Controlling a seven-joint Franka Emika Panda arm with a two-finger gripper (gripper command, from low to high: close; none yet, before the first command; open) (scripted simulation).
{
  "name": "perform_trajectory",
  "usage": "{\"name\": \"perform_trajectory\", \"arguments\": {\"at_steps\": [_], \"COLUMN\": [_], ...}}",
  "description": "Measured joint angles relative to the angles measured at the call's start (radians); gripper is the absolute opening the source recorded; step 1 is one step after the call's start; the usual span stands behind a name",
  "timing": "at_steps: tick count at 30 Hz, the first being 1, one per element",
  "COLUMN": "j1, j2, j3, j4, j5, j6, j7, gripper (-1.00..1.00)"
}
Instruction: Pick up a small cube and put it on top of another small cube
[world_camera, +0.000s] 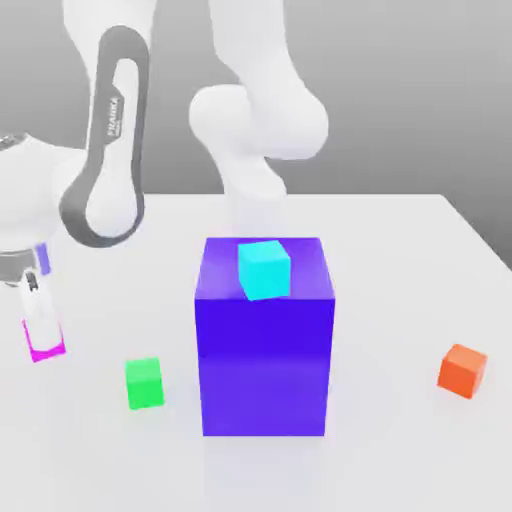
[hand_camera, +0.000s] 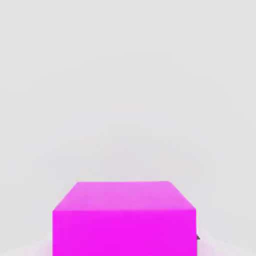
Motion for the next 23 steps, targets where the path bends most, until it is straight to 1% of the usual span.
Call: {"name": "perform_trajectory", "arguments": {"at_steps": [6,12,14,16,20,21,23], "j1": [0.086,0.089,0.09,0.092,0.097,0.096,0.096], "j2": [-0.141,-0.273,-0.251,-0.192,-0.053,-0.033,-0.033], "j3": [0.051,0.166,0.183,0.186,0.194,0.198,0.198], "j4": [-0.083,-0.167,-0.177,-0.176,-0.171,-0.17,-0.17], "j5": [-0.065,-0.127,-0.134,-0.131,-0.095,-0.087,-0.087], "j6": [-0.05,-0.099,-0.069,-0.01,0.123,0.142,0.142], "j7": [0.322,0.644,0.689,0.697,0.676,0.67,0.67], "gripper": [-1.0,-1.0,-1.0,-1.0,-1.0,1.0,1.0]}}
